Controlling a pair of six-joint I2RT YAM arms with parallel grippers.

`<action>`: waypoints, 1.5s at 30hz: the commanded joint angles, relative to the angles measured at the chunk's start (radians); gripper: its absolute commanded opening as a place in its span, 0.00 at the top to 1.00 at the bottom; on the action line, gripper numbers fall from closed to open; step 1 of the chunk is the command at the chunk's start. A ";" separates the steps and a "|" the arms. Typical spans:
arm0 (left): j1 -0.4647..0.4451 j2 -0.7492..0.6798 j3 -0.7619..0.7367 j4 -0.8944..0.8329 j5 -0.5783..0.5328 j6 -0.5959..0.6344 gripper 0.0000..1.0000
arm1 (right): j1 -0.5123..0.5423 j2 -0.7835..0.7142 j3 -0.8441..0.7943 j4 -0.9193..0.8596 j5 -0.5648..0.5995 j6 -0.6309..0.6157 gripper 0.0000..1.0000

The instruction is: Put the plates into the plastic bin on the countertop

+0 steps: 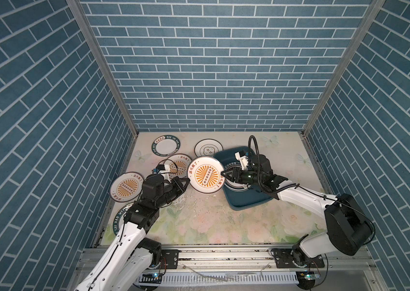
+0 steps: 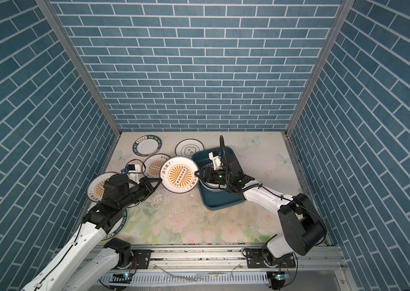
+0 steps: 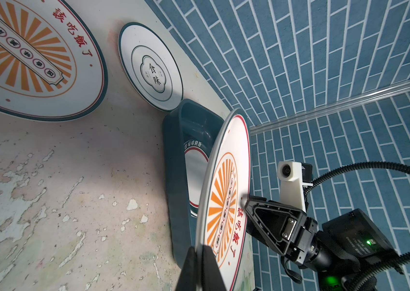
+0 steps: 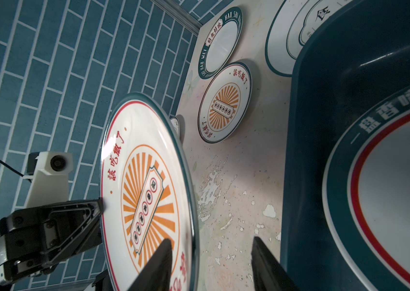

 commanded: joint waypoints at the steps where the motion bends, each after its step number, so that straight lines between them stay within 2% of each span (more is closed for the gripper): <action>1: 0.008 -0.005 0.005 0.074 0.020 -0.006 1.00 | 0.002 0.007 0.034 0.040 -0.023 0.020 0.60; 8: 0.008 0.002 0.004 0.087 0.025 -0.008 1.00 | 0.001 0.012 0.028 0.078 -0.037 0.045 0.91; 11: 0.007 0.007 0.004 0.092 0.026 -0.008 1.00 | 0.002 0.015 0.028 0.087 -0.042 0.054 1.00; 13: 0.008 0.009 0.003 0.092 0.026 -0.008 0.95 | 0.002 0.016 0.027 0.087 -0.043 0.057 1.00; 15: 0.008 0.007 0.003 0.092 0.026 -0.007 0.77 | 0.000 0.013 0.025 0.085 -0.035 0.065 1.00; 17: 0.009 0.000 0.006 0.079 0.026 0.000 0.66 | -0.005 0.007 0.018 0.076 -0.009 0.080 1.00; 22: 0.008 -0.030 0.015 0.032 0.013 0.031 0.23 | -0.048 -0.003 -0.019 0.083 0.033 0.141 1.00; 26: 0.008 -0.057 0.034 -0.025 0.011 0.083 0.09 | -0.091 -0.018 -0.054 0.095 0.038 0.173 1.00; 30: 0.006 -0.061 0.056 -0.077 0.025 0.131 0.02 | -0.141 -0.048 -0.084 0.075 0.056 0.188 1.00; 37: -0.009 -0.035 0.018 0.026 0.108 0.123 0.01 | -0.244 -0.125 -0.121 -0.027 0.124 0.162 1.00; 45: -0.115 0.053 0.034 0.086 0.085 0.153 0.00 | -0.276 -0.172 -0.104 -0.228 0.289 0.057 1.00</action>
